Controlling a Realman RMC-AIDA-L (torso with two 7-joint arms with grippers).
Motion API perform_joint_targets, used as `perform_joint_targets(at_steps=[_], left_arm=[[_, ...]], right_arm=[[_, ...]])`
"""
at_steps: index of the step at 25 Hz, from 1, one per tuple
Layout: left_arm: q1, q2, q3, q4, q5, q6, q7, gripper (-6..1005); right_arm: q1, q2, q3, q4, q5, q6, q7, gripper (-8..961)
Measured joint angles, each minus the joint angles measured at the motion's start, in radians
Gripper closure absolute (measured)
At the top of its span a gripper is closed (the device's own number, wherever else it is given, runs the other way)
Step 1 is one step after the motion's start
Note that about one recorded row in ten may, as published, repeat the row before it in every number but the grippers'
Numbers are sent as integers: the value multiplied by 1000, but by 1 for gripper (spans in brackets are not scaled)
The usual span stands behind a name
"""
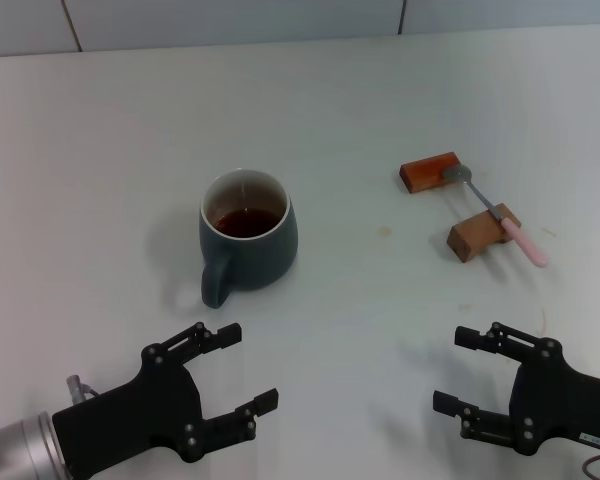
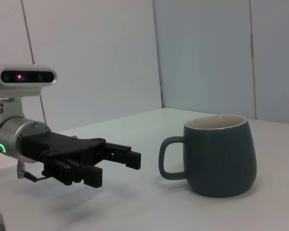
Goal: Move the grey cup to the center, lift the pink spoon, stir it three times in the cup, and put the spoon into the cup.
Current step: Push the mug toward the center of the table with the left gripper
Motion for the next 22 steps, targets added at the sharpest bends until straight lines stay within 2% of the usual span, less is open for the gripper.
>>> perform_joint_targets(at_steps=[19, 22], left_arm=[[-1, -3, -1, -1, 0, -3, 0, 185], [-2, -1, -1, -1, 0, -4, 0, 218]], right_arm=[[5, 3, 2, 0, -1, 0, 1, 187], [7, 5, 3, 0, -1, 0, -1, 188]])
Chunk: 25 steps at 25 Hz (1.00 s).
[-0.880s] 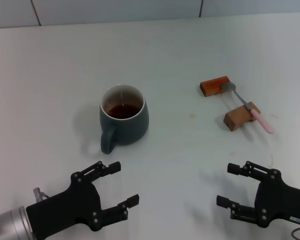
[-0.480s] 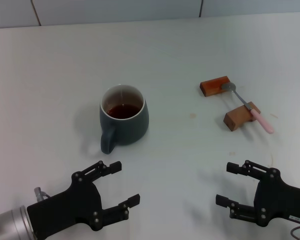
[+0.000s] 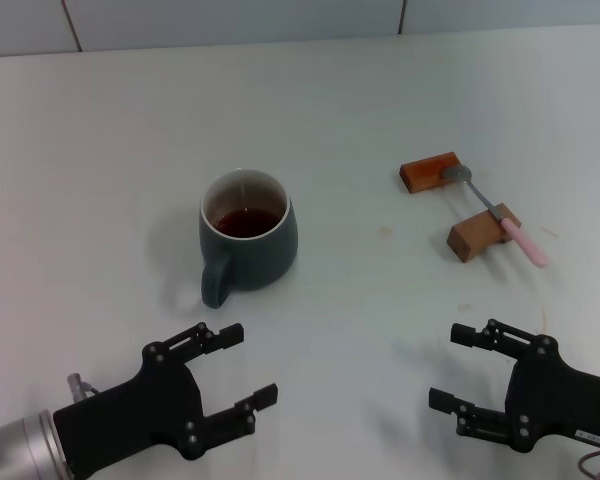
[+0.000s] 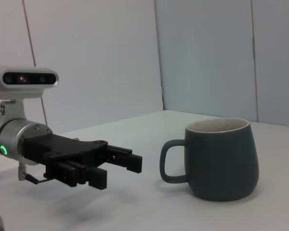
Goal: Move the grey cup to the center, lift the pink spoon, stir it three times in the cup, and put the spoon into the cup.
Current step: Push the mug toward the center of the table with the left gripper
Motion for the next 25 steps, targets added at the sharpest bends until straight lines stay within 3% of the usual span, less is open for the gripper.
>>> perform_joint_targets(at_steps=[8, 13, 16, 22, 25], left_arm=[[7, 2, -37, 0, 0, -2, -18, 305], [6, 2, -38, 0, 0, -3, -18, 449], [5, 1, -38, 0, 0, -3, -18, 745], [4, 1, -47, -4, 0, 1, -18, 875], [6, 1, -119, -32, 0, 24, -17, 940]], right_arm=[[4, 2, -1, 0, 0, 0, 0, 191], [4, 2, -1, 0, 0, 0, -3, 193], [5, 2, -1, 0, 0, 0, -4, 194], [6, 2, -1, 0, 0, 1, -5, 196], [6, 2, 2, 0, 0, 3, -5, 197]])
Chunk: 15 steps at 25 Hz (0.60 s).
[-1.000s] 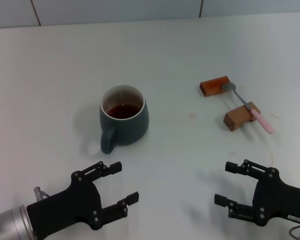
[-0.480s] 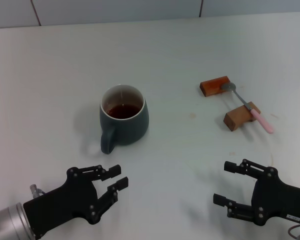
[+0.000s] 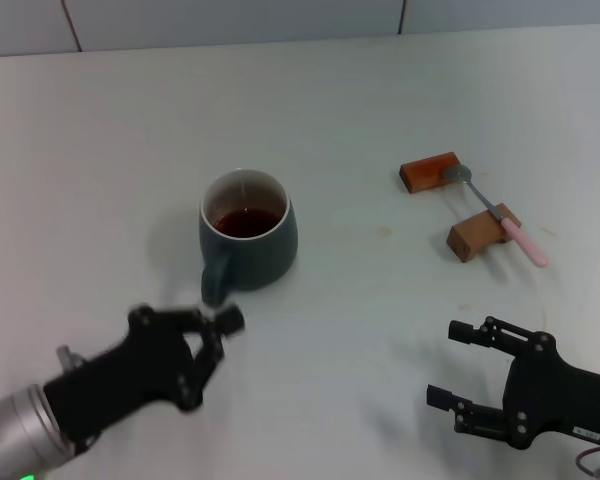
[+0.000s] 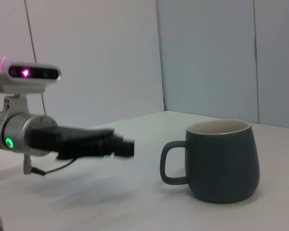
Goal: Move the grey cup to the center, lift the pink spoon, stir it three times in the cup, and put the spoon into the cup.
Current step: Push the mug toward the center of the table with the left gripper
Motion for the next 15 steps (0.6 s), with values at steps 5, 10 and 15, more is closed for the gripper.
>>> perform_joint_targets(at_steps=[5, 10, 15], left_arm=[[4, 0, -254, -33, -1, 36, 23, 988], [3, 0, -451, -33, -1, -7, 128, 1001], [-14, 1, -530, -34, -1, -164, 333, 1001]], right_arm=[[4, 1, 1, 1, 0, 1, 0, 199], [5, 2, 2, 0, 3, 0, -1, 200], [6, 9, 4, 0, 6, 1, -1, 202]])
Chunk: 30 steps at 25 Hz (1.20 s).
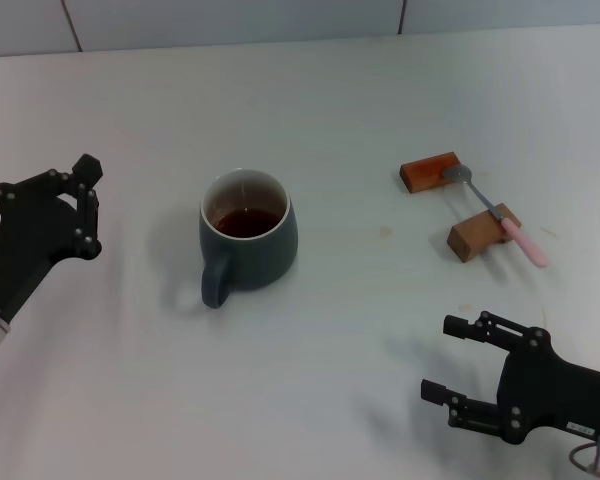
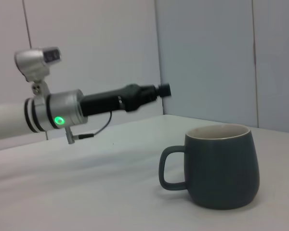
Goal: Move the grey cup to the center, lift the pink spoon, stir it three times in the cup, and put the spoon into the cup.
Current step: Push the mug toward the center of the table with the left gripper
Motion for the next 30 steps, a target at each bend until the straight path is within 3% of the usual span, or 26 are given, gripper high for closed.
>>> perform_joint_targets(at_steps=[9, 30], left_arm=[[13, -5, -2, -126, 8, -260, 266, 1001], [44, -13, 88, -444, 0, -639, 270, 1000]], right_arm=[[7, 1, 5, 0, 5, 4, 0, 205], [4, 2, 18, 0, 6, 7, 0, 213]])
